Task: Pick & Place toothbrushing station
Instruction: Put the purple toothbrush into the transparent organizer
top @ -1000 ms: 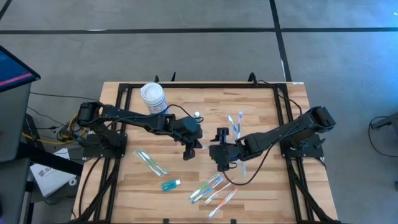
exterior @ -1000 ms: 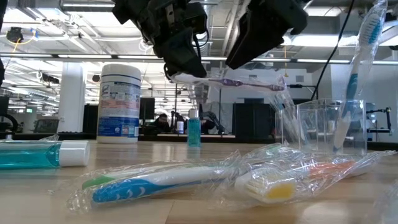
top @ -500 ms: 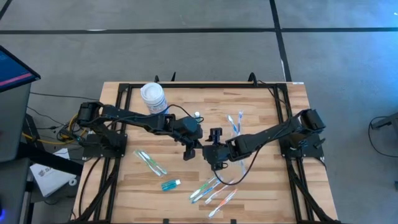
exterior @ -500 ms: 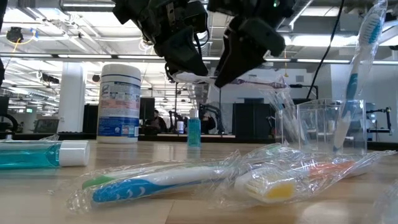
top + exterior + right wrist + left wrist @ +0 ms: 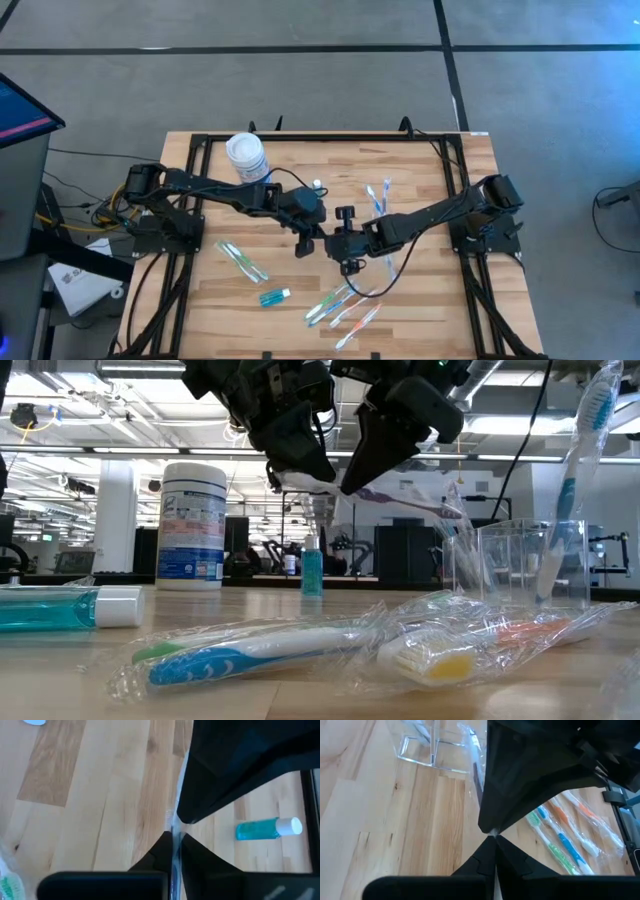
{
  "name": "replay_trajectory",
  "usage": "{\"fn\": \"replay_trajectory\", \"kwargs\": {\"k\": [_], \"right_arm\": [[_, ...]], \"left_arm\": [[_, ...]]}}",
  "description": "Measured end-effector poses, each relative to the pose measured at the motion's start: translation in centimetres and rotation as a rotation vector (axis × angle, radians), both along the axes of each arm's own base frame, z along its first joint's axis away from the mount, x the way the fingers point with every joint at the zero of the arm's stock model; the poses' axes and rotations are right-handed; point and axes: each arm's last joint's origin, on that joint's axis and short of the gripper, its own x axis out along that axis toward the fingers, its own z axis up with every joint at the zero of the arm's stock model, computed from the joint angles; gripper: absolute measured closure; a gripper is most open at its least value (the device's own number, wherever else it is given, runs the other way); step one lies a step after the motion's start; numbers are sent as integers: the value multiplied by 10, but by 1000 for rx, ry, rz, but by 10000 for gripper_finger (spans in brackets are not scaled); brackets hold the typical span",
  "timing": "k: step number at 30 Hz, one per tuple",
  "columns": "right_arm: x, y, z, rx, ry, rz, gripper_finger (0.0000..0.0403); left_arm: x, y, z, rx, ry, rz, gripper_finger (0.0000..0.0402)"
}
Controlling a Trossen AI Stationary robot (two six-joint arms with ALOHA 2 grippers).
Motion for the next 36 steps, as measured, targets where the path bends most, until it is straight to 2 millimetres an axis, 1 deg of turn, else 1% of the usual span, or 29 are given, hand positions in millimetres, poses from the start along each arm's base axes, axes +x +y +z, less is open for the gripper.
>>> {"fn": "replay_trajectory", "kwargs": {"k": [9, 15, 17, 19, 23, 27, 31, 34, 36], "right_arm": [[-1, 0, -1, 16, 18, 4, 399], [-1, 0, -1, 22, 15, 0, 402], [-1, 0, -1, 25, 12, -6, 402], [-2, 0, -1, 32, 9, -15, 402], [-2, 1, -1, 40, 4, -32, 400], [-5, -1, 4, 26, 0, -46, 400], [-13, -2, 26, 49, -83, -47, 401], [-26, 0, 42, 76, -138, -52, 401], [-36, 4, 49, 86, -190, -52, 401]], "left_arm": [[0, 0, 0, 19, -7, -16, 397], [1, 0, 1, 26, -19, -14, 374], [-1, 2, 5, 38, -30, -21, 363], [-4, 4, 14, 48, -66, -22, 353], [-19, 4, 29, 82, -110, 15, 342], [-39, 1, 33, 127, -143, 76, 342], [-57, -6, 35, 135, -231, 102, 347], [-71, -12, 33, 135, -274, 127, 351], [-78, -17, 32, 138, -310, 135, 353]]}}
